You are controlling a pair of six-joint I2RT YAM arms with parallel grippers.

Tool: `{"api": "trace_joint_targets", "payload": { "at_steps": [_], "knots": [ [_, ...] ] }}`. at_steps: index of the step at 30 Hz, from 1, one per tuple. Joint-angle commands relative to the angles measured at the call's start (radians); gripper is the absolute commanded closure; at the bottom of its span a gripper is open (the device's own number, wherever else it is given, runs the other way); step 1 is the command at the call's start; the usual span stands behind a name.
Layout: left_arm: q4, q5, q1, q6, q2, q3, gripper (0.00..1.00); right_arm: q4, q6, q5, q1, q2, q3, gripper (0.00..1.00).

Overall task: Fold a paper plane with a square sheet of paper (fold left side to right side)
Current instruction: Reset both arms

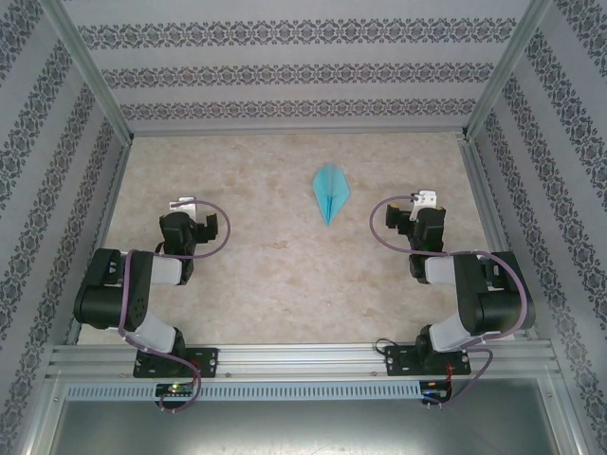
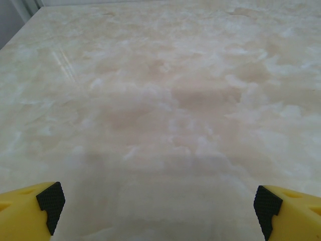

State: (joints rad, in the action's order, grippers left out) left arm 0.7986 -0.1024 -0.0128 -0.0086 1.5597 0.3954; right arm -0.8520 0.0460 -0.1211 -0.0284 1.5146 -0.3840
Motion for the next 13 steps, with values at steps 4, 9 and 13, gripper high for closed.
{"api": "trace_joint_targets", "payload": {
  "at_steps": [4,9,13],
  "knots": [
    [0.055,0.032,0.006,-0.019,0.000,0.005,0.00,-0.041,-0.011,0.014,-0.006,-0.012,0.004,0.02],
    [0.052,0.032,0.004,-0.019,0.000,0.006,0.00,-0.030,-0.015,0.023,-0.005,-0.008,-0.004,0.02],
    [0.053,0.032,0.004,-0.019,0.000,0.006,0.00,-0.033,-0.015,0.026,-0.005,-0.011,-0.001,0.02]
  ]
}}
